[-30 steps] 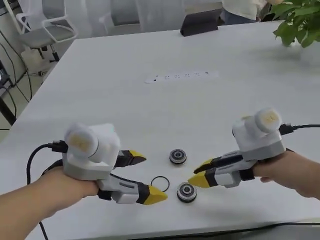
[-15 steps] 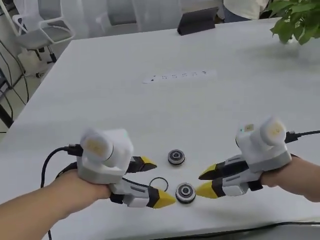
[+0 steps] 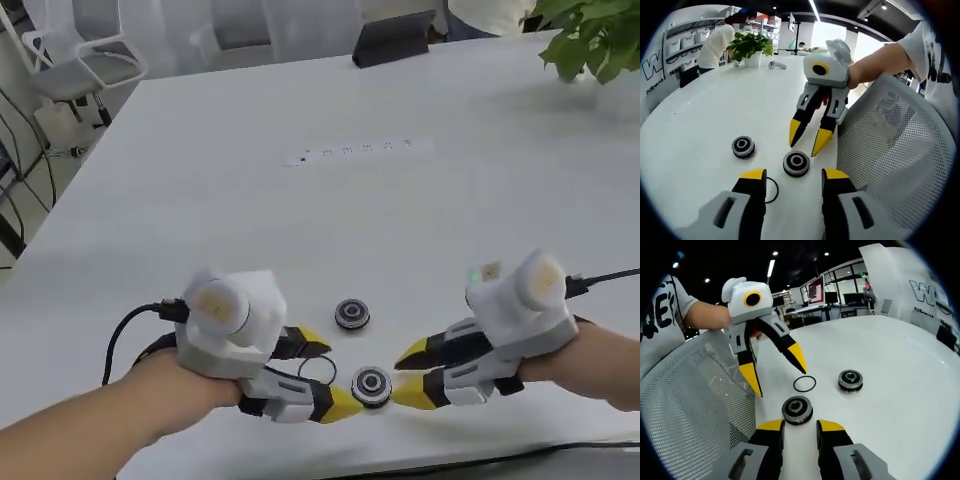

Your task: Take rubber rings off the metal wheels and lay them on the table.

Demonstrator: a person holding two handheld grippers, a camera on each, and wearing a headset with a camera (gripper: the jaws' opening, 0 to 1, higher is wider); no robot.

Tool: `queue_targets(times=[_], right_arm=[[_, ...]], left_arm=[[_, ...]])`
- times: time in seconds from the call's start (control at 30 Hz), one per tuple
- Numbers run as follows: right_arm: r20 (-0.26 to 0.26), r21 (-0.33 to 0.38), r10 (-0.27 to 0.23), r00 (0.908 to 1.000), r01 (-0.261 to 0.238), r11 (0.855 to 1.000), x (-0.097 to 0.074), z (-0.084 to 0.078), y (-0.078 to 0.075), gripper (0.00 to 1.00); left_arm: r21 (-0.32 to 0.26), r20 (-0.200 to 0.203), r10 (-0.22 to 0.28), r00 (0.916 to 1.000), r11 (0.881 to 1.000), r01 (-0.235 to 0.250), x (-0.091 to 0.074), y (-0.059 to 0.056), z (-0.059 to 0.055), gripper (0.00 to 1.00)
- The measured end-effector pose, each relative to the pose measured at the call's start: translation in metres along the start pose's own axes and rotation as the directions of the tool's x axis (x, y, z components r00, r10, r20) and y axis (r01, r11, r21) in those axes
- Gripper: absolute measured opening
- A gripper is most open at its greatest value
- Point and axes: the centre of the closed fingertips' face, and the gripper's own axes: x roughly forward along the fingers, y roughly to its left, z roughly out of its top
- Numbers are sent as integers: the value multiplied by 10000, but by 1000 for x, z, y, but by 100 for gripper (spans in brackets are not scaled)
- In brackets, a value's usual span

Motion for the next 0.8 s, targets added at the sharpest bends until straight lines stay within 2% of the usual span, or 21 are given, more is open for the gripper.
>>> queue_targets(times=[0.07,0.23,0.37,0.6,0.8], right_arm=[[-54,-275,23,10000,-25,9996,1,-1,1,23],[-90,-424,97,9999,-101,9991,4,-2,3,22],[-145,-546,144,9998,-152,9984,7,-3,4,22],[-182,-683,171,9997,-183,9975,10,-2,3,21],[-181,-663,166,9997,-177,9976,11,-2,3,21]], left_arm=[[9,-27,-33,10000,10000,34,3,-1,-1,38],[5,-110,-157,9998,9999,157,8,-6,-2,36],[88,-144,-208,9997,9997,209,12,-8,-1,31],[78,-44,-250,9997,9997,250,18,-8,4,26],[129,-121,-307,9995,9994,308,24,-10,3,20]])
